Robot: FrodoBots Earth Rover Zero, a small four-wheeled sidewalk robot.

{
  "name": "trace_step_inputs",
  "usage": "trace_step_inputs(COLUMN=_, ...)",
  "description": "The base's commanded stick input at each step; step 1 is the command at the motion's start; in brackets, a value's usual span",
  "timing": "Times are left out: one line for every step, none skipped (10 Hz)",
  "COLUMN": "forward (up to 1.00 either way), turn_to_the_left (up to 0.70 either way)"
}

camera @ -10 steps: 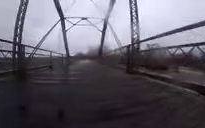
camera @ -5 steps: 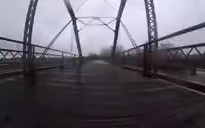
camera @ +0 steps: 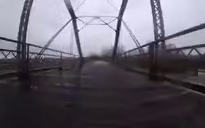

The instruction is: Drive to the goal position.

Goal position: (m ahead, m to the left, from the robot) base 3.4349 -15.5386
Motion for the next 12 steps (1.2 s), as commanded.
trace_step_inputs(forward=1.0, turn_to_the_left=-0.35)
trace_step_inputs(forward=1.0, turn_to_the_left=-0.17)
trace_step_inputs(forward=1.0, turn_to_the_left=-0.07)
trace_step_inputs(forward=1.0, turn_to_the_left=0.0)
trace_step_inputs(forward=1.0, turn_to_the_left=0.0)
trace_step_inputs(forward=1.0, turn_to_the_left=0.0)
trace_step_inputs(forward=1.0, turn_to_the_left=0.0)
trace_step_inputs(forward=1.0, turn_to_the_left=0.0)
trace_step_inputs(forward=1.0, turn_to_the_left=0.0)
trace_step_inputs(forward=1.0, turn_to_the_left=0.0)
trace_step_inputs(forward=1.0, turn_to_the_left=0.0)
trace_step_inputs(forward=1.0, turn_to_the_left=0.0)
